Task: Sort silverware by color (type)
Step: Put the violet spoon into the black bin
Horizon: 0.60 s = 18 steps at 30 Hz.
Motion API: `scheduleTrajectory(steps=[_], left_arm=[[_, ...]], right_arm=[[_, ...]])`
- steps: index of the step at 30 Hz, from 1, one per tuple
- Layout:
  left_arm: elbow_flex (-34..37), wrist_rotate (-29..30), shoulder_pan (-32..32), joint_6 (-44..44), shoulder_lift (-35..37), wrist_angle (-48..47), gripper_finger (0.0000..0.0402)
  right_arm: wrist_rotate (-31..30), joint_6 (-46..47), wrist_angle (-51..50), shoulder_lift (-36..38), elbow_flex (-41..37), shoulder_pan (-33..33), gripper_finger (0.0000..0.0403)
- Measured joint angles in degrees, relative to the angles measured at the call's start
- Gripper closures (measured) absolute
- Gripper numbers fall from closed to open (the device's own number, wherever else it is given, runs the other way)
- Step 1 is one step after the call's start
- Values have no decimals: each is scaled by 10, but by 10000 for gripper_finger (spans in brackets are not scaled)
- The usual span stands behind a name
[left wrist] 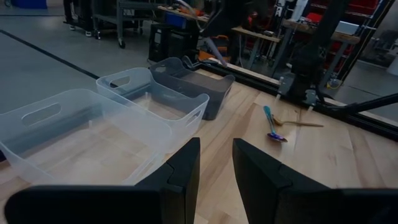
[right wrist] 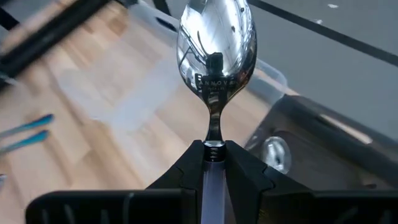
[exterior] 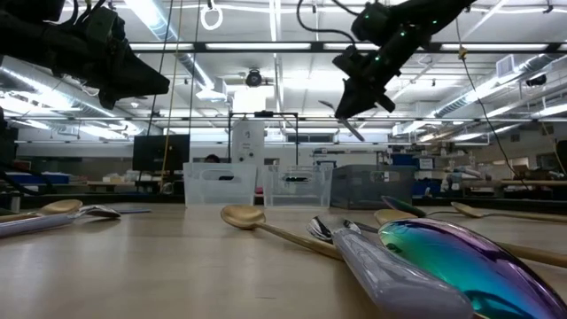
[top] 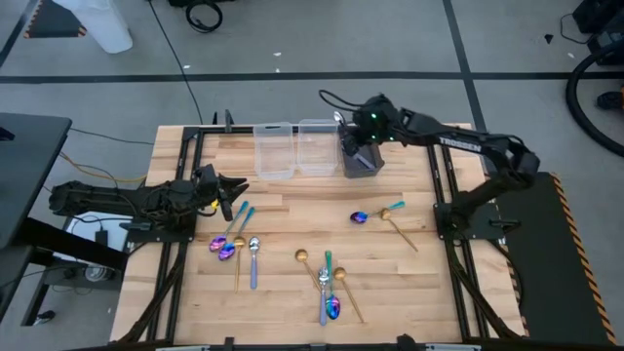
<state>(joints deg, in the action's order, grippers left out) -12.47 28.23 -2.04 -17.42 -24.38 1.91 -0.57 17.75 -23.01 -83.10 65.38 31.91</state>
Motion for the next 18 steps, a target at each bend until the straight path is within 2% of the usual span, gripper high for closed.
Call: scheduleTrajectory(steps=[7,18], left_arm=[[0,0,0,1,0,-1,299],[0,0,0,1,0,-1,299]], right_arm=[[-29,-33,-68,-54,66,10,343],[-28,-54,-88,-73,70,33,343]])
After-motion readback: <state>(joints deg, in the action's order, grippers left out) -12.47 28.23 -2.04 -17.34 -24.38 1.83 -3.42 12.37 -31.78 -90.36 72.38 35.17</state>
